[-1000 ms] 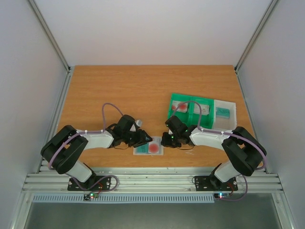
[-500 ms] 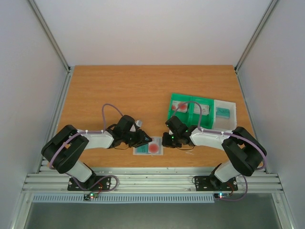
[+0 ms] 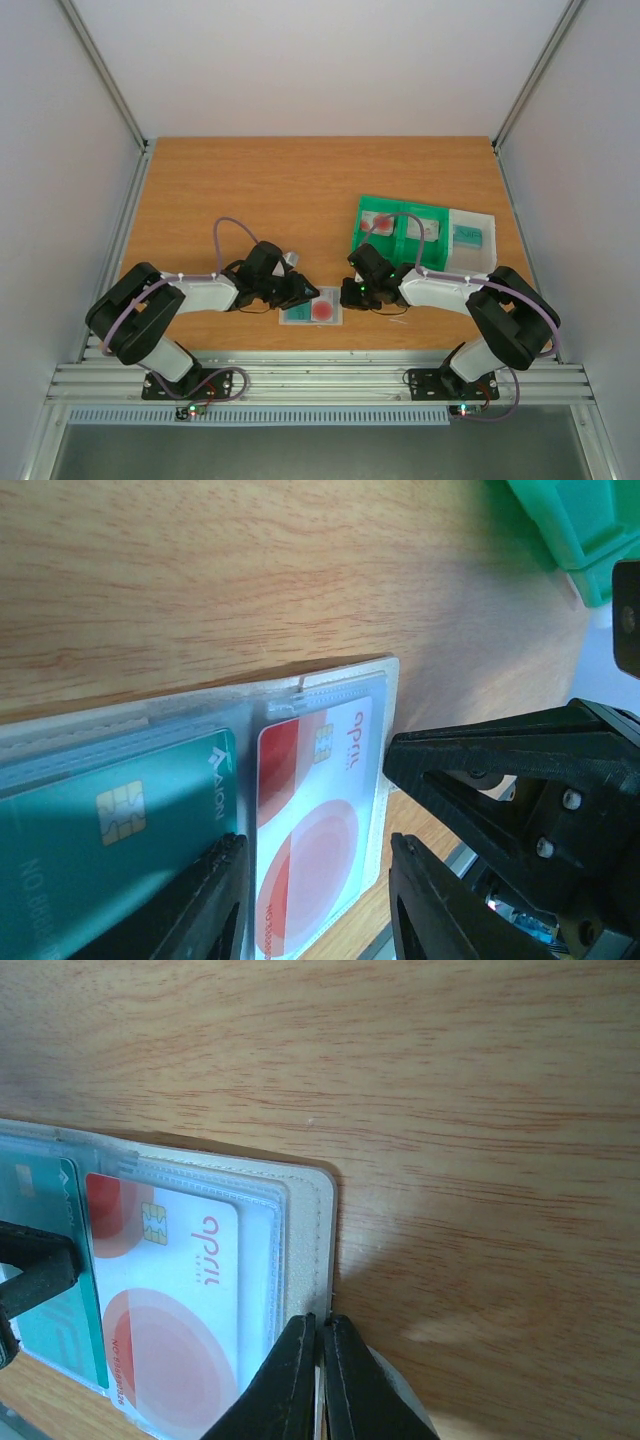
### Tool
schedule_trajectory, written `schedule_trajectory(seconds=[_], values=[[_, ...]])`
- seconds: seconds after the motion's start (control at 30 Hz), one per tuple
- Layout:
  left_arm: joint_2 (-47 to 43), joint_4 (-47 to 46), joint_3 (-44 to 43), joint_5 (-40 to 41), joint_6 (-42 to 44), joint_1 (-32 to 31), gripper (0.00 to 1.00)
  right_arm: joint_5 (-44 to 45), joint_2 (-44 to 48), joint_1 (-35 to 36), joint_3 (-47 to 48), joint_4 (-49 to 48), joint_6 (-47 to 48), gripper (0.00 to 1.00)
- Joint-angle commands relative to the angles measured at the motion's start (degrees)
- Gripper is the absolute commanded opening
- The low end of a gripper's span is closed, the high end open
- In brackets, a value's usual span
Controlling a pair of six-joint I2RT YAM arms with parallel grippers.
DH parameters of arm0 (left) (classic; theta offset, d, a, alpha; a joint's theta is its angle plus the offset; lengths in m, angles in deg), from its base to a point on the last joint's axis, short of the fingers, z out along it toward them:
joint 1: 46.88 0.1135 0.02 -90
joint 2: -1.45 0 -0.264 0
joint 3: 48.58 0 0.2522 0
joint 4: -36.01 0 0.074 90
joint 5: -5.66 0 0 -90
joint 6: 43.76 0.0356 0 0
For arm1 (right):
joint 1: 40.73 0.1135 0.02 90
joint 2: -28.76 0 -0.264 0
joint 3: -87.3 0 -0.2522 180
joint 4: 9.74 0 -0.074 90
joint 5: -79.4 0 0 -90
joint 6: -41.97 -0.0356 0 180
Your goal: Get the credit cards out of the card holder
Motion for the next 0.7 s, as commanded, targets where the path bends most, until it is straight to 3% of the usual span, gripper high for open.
schedule_trajectory(seconds=[0.0,0.3,0.6,0.67], values=[[-1.4,-1.4,0.7,0.1,1.2,0.1,0.40,-0.2,0.2,0.1,-1.0,1.7,-0.3,0.07],[0.0,-1.5,0.0,0.7,2.2,0.1,0.35,-0.2,0.8,0.2,-1.4,1.7,-0.7,0.06],[1.0,-1.1,-0.4,-0.2,2.5,0.0,0.18,0.1,1.2,0.1,-2.4,0.9,-1.3,0.06],[0.5,-0.7,-0.7,0.1,2.6,0.0,0.11,0.1,1.3,0.1,-3.1,0.4,-1.6,0.06]])
